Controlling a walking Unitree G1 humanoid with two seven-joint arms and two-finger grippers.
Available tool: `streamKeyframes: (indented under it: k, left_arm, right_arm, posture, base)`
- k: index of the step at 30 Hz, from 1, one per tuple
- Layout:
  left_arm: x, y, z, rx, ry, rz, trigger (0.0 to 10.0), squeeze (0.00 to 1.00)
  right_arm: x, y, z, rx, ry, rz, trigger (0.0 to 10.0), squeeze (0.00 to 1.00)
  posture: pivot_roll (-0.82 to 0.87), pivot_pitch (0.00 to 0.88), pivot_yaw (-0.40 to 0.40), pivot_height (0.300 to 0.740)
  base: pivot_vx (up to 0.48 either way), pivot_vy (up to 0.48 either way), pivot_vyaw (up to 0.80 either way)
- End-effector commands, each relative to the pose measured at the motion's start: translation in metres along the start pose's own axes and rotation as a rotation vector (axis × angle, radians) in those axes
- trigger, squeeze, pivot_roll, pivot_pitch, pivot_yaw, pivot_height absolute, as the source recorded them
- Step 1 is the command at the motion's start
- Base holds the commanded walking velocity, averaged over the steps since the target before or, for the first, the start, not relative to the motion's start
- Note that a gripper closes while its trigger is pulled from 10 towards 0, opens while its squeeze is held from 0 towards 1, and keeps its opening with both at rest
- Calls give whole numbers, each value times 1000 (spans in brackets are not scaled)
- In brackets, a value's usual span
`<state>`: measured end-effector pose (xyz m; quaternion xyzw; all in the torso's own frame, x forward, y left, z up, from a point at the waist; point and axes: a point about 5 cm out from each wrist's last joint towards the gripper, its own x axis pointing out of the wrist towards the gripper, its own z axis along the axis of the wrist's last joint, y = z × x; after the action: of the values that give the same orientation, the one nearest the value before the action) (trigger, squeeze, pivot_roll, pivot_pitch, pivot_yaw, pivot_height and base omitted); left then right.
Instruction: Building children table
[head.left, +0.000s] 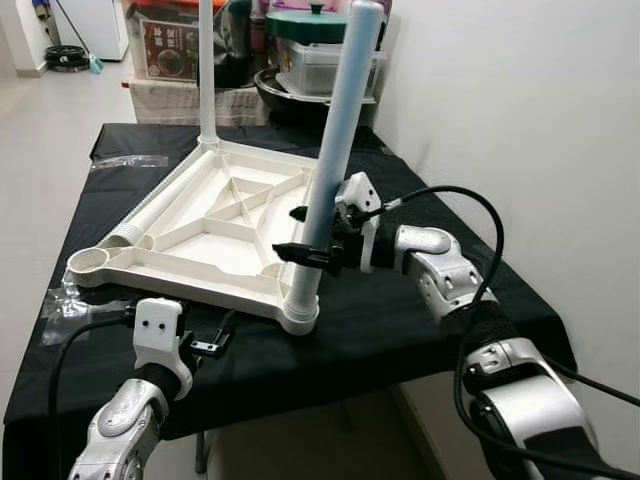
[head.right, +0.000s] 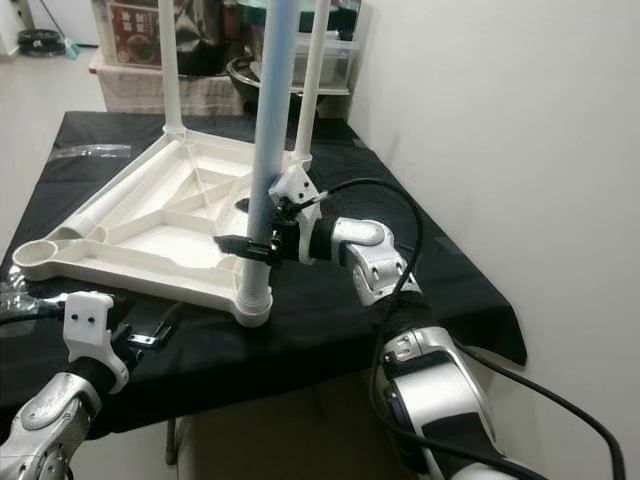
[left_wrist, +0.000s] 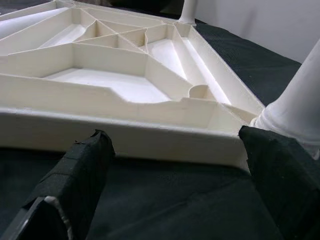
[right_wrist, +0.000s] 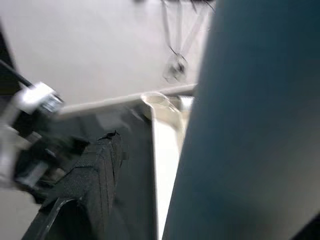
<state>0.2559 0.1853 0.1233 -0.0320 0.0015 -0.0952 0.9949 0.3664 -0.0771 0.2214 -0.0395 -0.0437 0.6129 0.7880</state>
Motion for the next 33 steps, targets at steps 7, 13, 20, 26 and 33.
streamKeyframes:
  k: [7, 13, 20, 26, 33]
  left_arm:
    - [2, -2, 1, 13, -3, -11, 10000, 0]
    - [-1, -2, -1, 11, 4, -10, 10000, 0]
    - [-3, -3, -4, 2, 18, -22, 10000, 0]
    - [2, -8, -6, -2, 26, -48, 10000, 0]
    - [6, -7, -3, 3, 16, -43, 10000, 0]
  right_arm:
    - [19, -6, -4, 11, -44, -195, 0, 0]
    - [12, -8, -25, 49, -23, -555, 0, 0]
    - [-74, 6, -41, -16, 123, -1331, 0, 0]
    - [-104, 2, -23, -33, 130, -1526, 10000, 0]
    - [-91, -15, 8, -37, 3, -1513, 10000, 1000]
  posture:
    - [102, 0, -145, 740]
    - [86, 0, -140, 740]
    - [39, 0, -112, 740]
    - [15, 0, -94, 740]
    - [35, 0, -109, 740]
  base:
    - [0, 0, 0]
    - [0, 0, 0]
    - [0, 0, 0]
    - [0, 0, 0]
    - [0, 0, 0]
